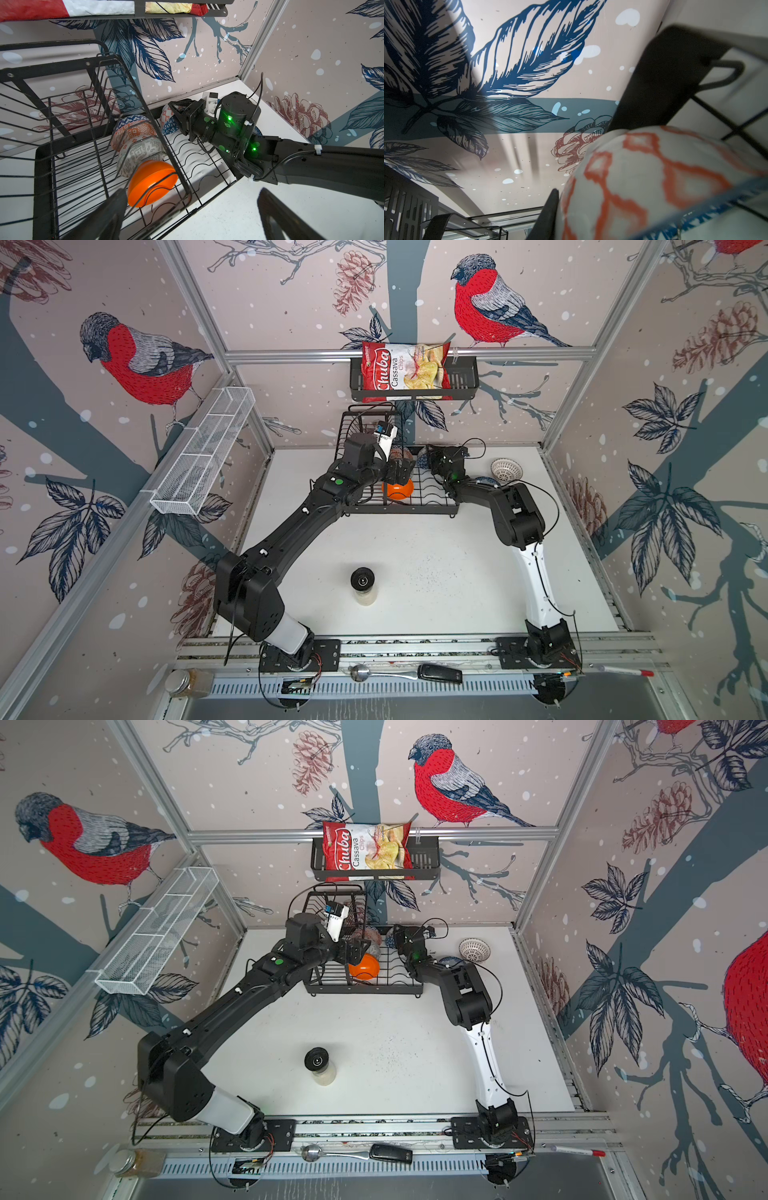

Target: Load the bowls into the dish rack

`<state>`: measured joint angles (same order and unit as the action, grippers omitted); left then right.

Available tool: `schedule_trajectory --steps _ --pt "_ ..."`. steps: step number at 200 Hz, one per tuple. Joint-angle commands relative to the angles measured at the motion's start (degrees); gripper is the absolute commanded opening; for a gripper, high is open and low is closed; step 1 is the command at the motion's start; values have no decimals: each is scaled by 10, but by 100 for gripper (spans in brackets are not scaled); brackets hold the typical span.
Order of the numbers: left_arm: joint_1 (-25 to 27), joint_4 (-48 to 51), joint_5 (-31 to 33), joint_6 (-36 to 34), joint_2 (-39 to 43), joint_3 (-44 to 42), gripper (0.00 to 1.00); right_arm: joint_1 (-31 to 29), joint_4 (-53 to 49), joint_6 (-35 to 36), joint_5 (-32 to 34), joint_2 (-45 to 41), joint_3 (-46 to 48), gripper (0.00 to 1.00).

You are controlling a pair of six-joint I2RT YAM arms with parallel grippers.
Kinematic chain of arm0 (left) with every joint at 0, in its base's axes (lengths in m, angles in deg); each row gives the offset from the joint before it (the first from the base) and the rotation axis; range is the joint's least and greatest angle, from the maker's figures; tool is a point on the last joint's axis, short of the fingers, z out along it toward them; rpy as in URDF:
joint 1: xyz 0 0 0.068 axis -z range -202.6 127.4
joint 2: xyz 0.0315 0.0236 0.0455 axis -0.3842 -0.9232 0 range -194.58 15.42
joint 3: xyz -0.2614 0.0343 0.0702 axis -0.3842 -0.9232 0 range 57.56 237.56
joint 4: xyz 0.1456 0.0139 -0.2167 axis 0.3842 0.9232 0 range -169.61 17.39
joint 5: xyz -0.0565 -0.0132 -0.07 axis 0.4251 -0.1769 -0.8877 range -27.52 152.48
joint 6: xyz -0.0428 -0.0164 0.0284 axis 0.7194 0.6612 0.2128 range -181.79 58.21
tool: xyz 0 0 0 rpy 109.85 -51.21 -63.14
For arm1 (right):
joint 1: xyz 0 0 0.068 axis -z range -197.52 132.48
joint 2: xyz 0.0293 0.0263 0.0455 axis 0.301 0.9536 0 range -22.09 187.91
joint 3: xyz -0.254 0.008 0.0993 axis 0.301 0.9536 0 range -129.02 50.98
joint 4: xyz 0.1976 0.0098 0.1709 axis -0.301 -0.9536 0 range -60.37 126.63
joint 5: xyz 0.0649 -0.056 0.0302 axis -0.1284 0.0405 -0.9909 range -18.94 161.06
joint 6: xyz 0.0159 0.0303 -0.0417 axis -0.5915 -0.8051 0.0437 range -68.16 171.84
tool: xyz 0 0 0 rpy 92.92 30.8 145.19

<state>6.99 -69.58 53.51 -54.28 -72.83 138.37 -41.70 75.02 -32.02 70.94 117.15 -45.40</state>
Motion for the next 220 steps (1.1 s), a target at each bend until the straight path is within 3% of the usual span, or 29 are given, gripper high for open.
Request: schedule_trajectory --steps 1,220 --pt "-2 -13 -9 2 0 0 98 1 -13 6 -2 4 -7 30" --pt "-2 -15 -8 2 -3 -2 97 6 -9 5 -11 -2 -13 44"
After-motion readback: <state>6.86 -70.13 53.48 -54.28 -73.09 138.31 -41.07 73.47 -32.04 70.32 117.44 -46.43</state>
